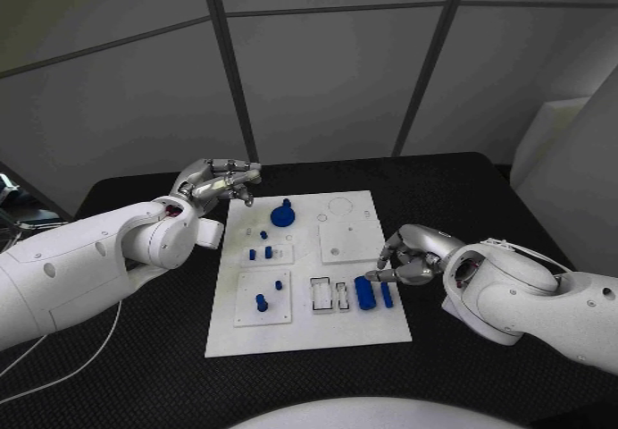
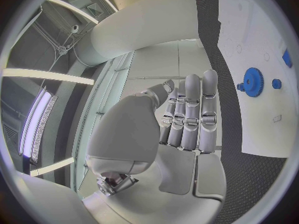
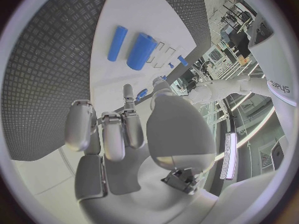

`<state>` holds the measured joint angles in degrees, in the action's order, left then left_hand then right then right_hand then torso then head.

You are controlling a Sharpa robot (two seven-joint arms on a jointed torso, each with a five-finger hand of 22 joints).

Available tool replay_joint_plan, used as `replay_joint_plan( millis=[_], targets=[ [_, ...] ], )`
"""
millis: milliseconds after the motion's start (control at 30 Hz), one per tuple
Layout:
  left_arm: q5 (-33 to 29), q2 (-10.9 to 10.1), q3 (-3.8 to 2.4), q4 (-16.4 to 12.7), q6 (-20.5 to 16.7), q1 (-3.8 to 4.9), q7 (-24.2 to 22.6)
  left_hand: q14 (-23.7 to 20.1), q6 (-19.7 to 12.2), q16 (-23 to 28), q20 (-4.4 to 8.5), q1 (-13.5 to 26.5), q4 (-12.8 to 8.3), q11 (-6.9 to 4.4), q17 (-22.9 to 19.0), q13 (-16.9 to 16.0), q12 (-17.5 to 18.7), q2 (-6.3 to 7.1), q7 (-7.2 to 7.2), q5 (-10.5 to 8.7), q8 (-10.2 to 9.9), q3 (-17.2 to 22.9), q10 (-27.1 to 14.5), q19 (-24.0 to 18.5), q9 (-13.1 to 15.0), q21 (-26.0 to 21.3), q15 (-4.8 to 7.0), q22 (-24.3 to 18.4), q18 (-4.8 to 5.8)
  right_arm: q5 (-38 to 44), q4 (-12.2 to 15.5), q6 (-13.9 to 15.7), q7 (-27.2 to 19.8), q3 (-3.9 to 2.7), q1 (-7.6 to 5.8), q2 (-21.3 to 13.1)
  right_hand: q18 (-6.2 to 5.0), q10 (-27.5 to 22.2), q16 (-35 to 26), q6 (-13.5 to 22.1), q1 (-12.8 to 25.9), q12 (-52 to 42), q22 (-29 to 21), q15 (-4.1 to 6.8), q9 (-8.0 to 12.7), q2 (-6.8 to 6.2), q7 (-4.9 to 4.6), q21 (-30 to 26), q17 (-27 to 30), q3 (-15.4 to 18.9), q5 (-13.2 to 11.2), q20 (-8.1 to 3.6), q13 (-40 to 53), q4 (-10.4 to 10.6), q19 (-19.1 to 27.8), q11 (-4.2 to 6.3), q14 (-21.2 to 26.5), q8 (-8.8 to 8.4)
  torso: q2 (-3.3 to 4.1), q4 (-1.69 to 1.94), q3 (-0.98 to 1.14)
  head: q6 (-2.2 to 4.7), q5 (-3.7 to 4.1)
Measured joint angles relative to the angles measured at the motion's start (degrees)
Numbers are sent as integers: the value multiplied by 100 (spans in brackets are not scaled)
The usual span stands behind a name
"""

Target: Assemble the parts on the task board

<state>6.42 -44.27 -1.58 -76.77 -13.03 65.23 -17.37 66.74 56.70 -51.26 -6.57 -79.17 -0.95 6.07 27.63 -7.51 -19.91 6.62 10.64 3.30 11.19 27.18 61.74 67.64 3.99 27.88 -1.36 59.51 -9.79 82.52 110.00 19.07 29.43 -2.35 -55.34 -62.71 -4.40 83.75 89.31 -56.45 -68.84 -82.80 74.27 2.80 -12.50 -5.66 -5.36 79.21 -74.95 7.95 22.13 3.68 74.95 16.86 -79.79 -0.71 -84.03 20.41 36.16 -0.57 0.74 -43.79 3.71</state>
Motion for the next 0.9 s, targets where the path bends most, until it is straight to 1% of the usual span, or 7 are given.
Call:
replay_joint_plan(
  millis=[67, 167, 300, 500, 633, 767, 900],
  targets=[
    [0, -6, 0, -11, 0, 0, 0, 0, 0, 0, 0, 0, 0, 0, 0, 0, 0, 0, 0, 0, 0, 0, 0, 0, 0, 0, 0, 0, 0, 37, 2, -42, 100, 4, 36, 28, 0, 0, 0, 32, 53, -30, 12, 0, -17, 11, -25, 0, 0, 18, 0, 0, 0, 6, 0, 0, 0, 24, 0, 3, 1, 4, 10],
    [0, -21, 2, -21, 0, -1, 0, 0, 0, 0, 0, 0, 0, 0, 0, 0, 0, 0, 0, 0, 0, 0, 0, 0, 0, 0, 0, 0, 0, 114, 16, -109, 256, 5, 109, 112, 0, 0, 0, 32, 69, -31, 13, 0, -26, -6, -25, 0, 0, 18, 23, 0, 0, 6, 0, 0, 0, 38, -1, 8, 1, 8, 15],
    [0, -26, 2, -31, 0, -1, 0, 0, 0, 0, 0, 0, 0, 0, 0, 0, 0, 0, 0, 0, 0, 0, 0, 0, 0, 0, 0, 0, 0, 210, 12, -154, 375, 9, 158, 202, 0, 21, 0, 50, 69, -57, 29, 0, -38, -6, -7, 25, 1, 34, 23, 0, 0, -10, 0, -21, 0, 38, 0, 13, 1, -5, 8],
    [0, -39, 2, -35, 0, -1, 0, 0, 0, -23, 0, 0, 0, 0, 1, -5, -28, 0, 0, 0, 0, 0, 0, 0, 0, 0, 0, -6, 0, 332, 2, -165, 456, 8, 195, 295, -2, 20, 22, 50, 101, -109, 40, -1, -64, 26, -7, 25, 1, 49, 61, 20, -1, 5, -19, -21, 0, 67, 5, 16, 1, -29, -27],
    [0, -46, 3, -35, 0, -1, 0, 0, 0, -22, 0, 0, 0, 0, 1, -5, -28, 0, 0, 0, 0, 0, 0, 0, 0, 0, 0, -5, 0, 396, -9, -190, 490, 8, 207, 333, -2, 20, 22, 50, 101, -144, 55, -1, -88, 26, -7, 25, 1, 64, 61, -1, -1, -11, -41, -21, 0, 104, 9, 16, 1, -53, -56],
    [0, -50, 3, -34, 0, -2, 0, 0, 0, -23, 0, 0, 0, 0, 1, -5, -27, 0, 0, 0, 0, 0, 1, 0, 0, 0, 0, -5, 0, 482, -62, -308, 562, 7, 215, 373, -2, 20, 21, 50, 130, -144, 55, -1, -131, 55, -7, 24, 1, 64, 61, -1, -1, -11, -41, -21, 0, 171, 10, 14, 1, -73, -76],
    [0, -51, 3, -34, 0, -2, 0, 0, 0, -22, 0, 0, 0, 0, 1, -5, -27, 0, 0, 0, 0, 0, 1, 0, 0, 0, 0, -5, 0, 574, -126, -466, 644, 7, 224, 431, -2, 20, 21, 50, 130, -144, 55, -1, -155, 55, -7, 23, 2, 64, 61, -1, -1, -11, -41, -21, -1, 171, 9, 10, 0, -87, -91]
  ],
)
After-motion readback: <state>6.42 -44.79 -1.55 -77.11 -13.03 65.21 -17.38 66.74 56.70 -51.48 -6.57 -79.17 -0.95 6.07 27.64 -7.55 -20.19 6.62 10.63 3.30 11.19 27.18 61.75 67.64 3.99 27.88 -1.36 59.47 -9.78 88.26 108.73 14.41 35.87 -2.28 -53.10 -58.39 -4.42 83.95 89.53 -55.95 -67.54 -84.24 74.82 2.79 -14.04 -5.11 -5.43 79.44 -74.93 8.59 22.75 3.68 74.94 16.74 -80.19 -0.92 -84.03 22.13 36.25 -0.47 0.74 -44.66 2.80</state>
